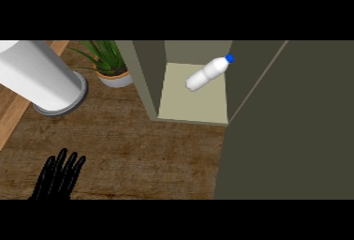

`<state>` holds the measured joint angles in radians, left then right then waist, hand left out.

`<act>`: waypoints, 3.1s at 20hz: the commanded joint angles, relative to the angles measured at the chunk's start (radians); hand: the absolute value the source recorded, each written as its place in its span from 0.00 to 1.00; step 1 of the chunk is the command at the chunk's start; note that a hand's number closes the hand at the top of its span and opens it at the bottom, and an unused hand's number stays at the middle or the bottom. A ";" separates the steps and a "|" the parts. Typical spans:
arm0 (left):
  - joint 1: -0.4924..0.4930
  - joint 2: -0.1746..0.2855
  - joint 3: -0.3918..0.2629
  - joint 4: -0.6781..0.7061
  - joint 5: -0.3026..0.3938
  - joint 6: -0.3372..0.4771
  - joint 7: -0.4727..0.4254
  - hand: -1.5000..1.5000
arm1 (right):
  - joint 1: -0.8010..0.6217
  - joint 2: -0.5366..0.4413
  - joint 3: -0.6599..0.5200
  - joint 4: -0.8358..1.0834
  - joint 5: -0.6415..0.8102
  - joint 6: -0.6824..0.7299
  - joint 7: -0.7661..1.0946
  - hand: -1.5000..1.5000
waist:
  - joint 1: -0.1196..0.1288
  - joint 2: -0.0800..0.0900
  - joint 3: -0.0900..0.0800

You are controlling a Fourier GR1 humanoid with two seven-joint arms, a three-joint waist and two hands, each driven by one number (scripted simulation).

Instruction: Pick up the bottled water, place it into the cabinet and close the cabinet

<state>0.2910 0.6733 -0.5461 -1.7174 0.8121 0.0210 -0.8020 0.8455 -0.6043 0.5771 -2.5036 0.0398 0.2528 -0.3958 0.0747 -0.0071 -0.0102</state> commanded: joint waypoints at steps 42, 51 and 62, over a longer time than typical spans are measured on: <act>0.143 0.289 0.231 -0.007 0.131 -0.340 -0.074 0.00 | -0.956 0.487 0.027 0.466 -0.467 -0.041 0.766 1.00 | 0.114 0.050 0.002; 0.190 0.278 0.264 0.032 0.140 -0.361 -0.093 0.00 | -1.356 0.600 -0.285 0.877 -0.367 -0.217 0.765 1.00 | 0.052 0.024 0.006; 0.211 0.271 0.303 0.052 0.133 -0.431 -0.092 0.00 | -1.739 0.584 -0.457 1.424 -0.327 -0.205 0.602 1.00 | 0.027 0.030 0.008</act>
<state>0.4946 0.9591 -0.2443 -1.6782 0.9743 -0.3487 -0.8431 -0.7435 0.0015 0.2652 -1.2795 -0.3217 0.0985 0.2624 0.1067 0.0024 -0.0044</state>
